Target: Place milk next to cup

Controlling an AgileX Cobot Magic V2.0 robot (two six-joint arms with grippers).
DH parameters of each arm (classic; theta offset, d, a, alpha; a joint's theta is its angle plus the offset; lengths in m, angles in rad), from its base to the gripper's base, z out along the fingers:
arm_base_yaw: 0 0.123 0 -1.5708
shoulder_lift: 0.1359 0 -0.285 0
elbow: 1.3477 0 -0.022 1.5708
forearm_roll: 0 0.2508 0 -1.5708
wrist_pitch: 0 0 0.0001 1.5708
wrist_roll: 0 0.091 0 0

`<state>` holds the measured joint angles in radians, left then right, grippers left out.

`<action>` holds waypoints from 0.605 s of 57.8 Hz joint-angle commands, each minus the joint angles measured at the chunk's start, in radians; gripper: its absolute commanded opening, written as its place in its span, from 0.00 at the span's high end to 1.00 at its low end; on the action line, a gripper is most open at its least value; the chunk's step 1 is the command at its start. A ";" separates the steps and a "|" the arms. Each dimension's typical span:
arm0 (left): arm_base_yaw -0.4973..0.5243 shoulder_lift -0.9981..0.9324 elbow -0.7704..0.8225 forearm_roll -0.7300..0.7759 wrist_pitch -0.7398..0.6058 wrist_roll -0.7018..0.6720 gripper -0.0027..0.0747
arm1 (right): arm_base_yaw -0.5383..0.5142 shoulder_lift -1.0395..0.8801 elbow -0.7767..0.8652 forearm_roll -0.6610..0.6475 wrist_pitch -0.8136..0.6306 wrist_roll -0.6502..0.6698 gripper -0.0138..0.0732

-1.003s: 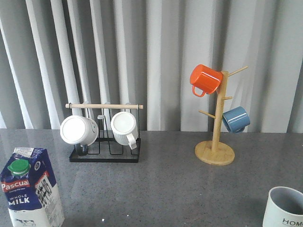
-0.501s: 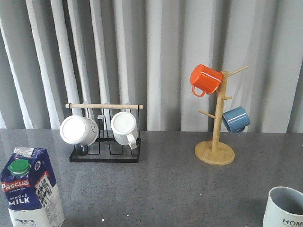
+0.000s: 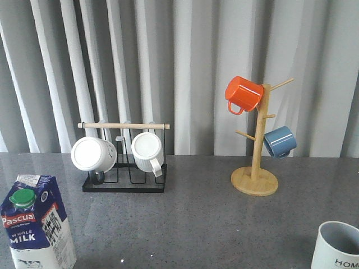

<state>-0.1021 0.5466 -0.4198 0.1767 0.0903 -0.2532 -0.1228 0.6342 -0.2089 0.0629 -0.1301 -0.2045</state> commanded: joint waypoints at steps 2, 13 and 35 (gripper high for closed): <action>0.002 0.010 -0.038 -0.006 -0.076 -0.003 0.57 | -0.010 0.046 -0.002 0.029 -0.182 -0.021 0.20; 0.002 0.010 -0.038 -0.006 -0.075 -0.003 0.57 | -0.021 0.193 0.001 0.036 -0.259 -0.026 0.20; 0.002 0.010 -0.038 -0.006 -0.075 -0.003 0.57 | -0.192 0.390 -0.003 -0.163 -0.361 0.127 0.20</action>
<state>-0.1021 0.5466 -0.4198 0.1767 0.0903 -0.2532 -0.2938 0.9974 -0.1831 -0.0525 -0.3848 -0.1147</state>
